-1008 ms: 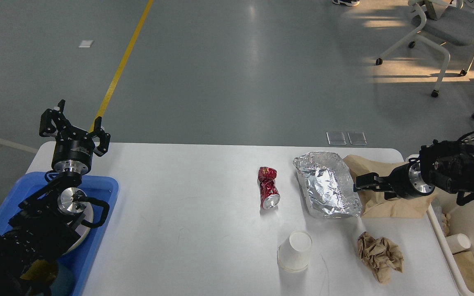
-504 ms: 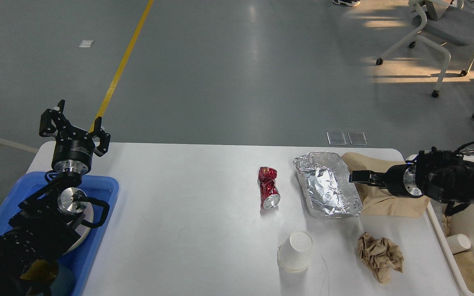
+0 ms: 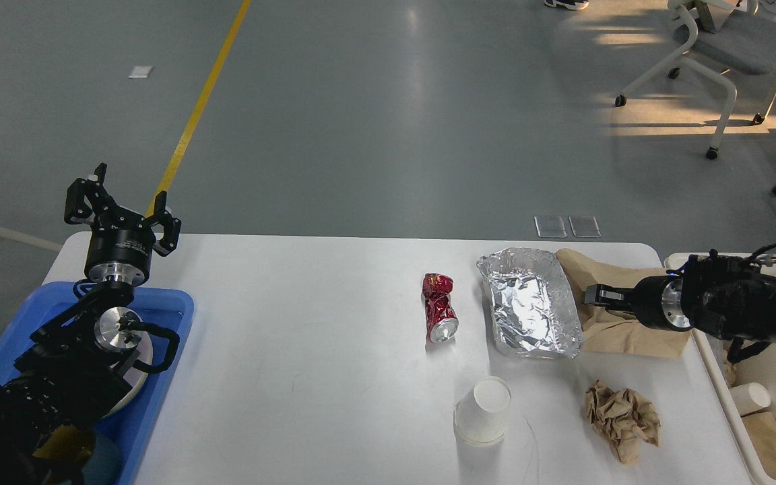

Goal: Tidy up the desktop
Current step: 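Close the right gripper on the brown paper bag's edge, then lift the paper bag up and away from the table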

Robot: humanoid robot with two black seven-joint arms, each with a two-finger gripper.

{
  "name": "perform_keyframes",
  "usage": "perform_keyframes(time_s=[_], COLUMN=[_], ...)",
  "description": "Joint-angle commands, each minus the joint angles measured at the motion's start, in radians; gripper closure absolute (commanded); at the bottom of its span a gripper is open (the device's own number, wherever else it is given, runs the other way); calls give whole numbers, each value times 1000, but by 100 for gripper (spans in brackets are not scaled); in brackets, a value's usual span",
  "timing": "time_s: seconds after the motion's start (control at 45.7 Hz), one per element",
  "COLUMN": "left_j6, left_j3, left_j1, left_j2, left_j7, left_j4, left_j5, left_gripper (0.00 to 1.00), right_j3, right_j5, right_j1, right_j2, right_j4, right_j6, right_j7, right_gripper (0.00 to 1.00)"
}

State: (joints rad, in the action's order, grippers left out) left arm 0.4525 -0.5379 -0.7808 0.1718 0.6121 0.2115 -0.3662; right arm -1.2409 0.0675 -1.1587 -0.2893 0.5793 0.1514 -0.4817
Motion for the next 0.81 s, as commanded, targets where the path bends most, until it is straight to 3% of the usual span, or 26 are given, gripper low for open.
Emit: perform_keyframes(time_s=[0.0,0.526,0.635,0.789], left_j6=[-2,0,0,-2], left_j3=[0,0,0,0], left_j1=[0,0,0,0], left_j2=[0,0,0,0], left_j7=[0,0,0,0], left_j4=[0,-1,0,-1], left_j5=[0,0,0,1], left_gripper=[3,4,3,4], right_j3=[-2,-25,-41,-43], right_j5=[2,3,6,17], right_j1=[1,-18,-51,-133], right_j2=[-2,-28,-59,-102], right_j4=[2,10,13,14], right_j6=[8,20,97,301], right_j7=[0,0,-2,-2], right_gripper=[100,100,100,100])
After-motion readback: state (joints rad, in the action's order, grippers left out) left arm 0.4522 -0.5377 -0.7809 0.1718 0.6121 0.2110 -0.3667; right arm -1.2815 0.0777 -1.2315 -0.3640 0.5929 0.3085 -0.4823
